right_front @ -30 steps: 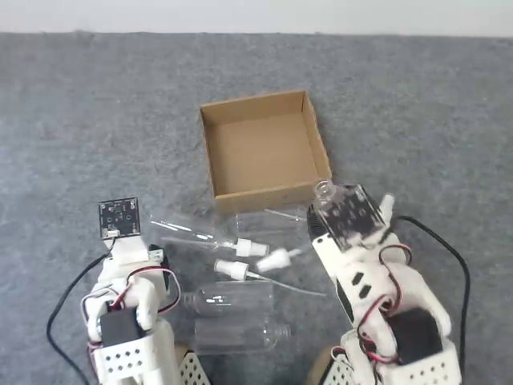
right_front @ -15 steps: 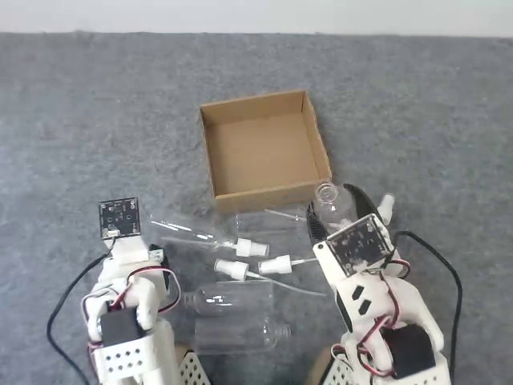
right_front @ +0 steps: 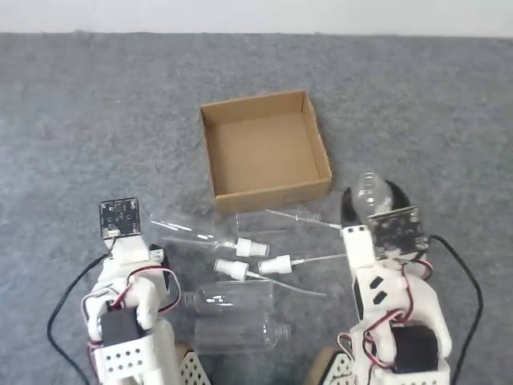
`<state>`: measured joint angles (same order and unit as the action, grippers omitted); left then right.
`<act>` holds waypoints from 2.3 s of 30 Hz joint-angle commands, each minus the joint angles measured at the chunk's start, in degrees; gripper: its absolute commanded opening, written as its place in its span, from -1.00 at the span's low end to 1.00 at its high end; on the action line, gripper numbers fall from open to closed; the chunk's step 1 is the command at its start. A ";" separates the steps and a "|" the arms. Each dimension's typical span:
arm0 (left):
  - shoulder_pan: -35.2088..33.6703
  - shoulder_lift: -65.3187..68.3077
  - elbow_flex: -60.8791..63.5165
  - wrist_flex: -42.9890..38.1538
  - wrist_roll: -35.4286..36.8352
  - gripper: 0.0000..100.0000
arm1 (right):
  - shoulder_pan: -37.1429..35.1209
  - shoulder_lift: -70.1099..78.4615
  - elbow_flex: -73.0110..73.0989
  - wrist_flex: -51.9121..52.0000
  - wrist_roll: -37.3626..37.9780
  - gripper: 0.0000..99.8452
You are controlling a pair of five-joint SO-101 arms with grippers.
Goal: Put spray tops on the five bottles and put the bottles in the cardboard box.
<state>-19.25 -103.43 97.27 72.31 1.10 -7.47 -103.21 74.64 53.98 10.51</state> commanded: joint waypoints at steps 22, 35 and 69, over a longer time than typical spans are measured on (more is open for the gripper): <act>1.85 -0.88 -10.42 -14.86 -0.79 -0.85 | 21.14 -0.84 -0.62 -5.14 -12.75 -0.82; 18.73 -0.53 -23.78 -18.20 -12.92 -0.85 | 23.16 -0.92 -0.70 -5.14 -13.01 -0.82; 32.18 63.21 -58.42 -16.62 -13.80 -0.85 | 22.81 -0.92 -0.35 -5.14 -13.10 -0.82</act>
<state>12.13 -45.58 43.38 55.43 -12.53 14.95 -103.21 74.64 50.20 -1.98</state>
